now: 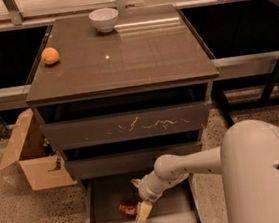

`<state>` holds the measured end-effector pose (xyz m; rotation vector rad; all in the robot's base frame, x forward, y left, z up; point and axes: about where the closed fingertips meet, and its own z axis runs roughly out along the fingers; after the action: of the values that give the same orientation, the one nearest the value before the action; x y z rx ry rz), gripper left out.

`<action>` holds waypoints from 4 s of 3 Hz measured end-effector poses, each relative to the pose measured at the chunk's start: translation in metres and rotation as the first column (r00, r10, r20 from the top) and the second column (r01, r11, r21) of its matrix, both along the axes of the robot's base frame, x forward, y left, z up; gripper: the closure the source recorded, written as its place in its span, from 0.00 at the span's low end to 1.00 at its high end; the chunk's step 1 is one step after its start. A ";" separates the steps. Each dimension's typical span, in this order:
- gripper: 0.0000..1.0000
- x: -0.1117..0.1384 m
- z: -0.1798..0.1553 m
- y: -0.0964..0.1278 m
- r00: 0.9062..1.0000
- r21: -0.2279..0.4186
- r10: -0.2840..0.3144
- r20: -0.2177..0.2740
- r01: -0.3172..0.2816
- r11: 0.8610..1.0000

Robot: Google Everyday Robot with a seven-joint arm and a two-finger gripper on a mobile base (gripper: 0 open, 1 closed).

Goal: Pick coke can from bottom drawer and place on counter

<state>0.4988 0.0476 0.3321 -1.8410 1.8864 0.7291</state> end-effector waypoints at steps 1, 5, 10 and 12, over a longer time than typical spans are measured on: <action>0.00 0.011 -0.027 0.015 0.999 0.022 -0.002 0.036 0.001 1.000; 0.00 0.049 -0.129 0.044 0.999 0.041 -0.033 -0.006 0.033 0.999; 0.27 0.061 -0.217 0.027 0.996 0.012 -0.039 -0.085 0.041 0.999; 0.73 0.058 -0.200 0.027 0.999 0.040 -0.018 -0.049 0.020 0.999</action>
Offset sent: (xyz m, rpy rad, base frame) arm 0.0405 0.0452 -0.0871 0.0692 -0.0352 -0.0019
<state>0.5564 0.0750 0.1317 -1.7936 1.9026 0.8073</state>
